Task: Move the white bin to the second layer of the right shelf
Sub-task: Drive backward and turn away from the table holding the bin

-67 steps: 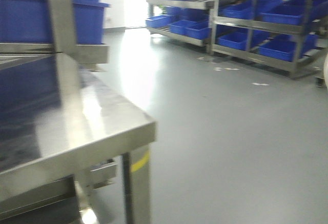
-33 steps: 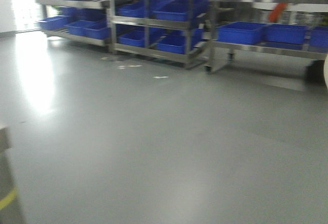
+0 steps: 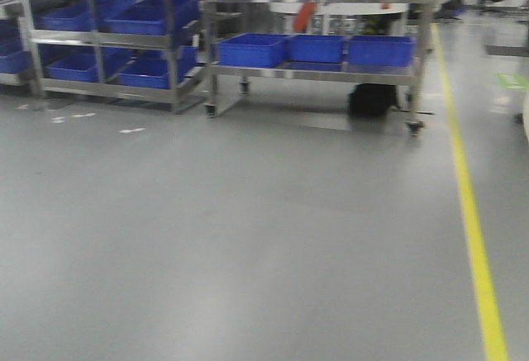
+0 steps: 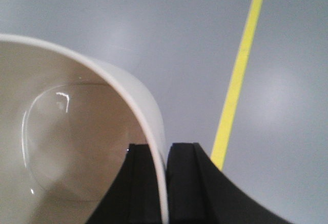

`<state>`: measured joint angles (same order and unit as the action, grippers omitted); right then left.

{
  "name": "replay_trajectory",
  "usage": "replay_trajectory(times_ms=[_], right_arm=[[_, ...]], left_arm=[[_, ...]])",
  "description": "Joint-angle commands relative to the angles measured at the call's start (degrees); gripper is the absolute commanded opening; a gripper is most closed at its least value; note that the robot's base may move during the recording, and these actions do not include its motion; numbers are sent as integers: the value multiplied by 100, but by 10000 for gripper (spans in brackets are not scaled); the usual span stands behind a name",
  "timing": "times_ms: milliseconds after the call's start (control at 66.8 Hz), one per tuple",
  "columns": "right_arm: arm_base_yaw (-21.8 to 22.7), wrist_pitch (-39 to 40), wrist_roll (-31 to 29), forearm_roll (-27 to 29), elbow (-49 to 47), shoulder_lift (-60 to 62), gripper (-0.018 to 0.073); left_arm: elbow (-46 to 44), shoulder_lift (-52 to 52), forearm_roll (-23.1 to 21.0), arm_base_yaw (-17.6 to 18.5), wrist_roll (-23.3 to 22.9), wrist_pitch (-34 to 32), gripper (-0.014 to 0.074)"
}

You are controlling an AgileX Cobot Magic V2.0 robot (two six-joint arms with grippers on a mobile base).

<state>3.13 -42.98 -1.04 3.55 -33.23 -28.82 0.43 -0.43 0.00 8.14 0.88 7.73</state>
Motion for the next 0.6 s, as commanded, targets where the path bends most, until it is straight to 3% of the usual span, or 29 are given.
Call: replay_trajectory(times_ms=[0, 584], right_arm=[[38, 531, -15, 42, -171, -9, 41], [38, 525, -15, 42, -171, -9, 41]], left_arm=[[211, -87, 0, 20, -17, -498, 85], [211, -87, 0, 20, -17, -498, 85]])
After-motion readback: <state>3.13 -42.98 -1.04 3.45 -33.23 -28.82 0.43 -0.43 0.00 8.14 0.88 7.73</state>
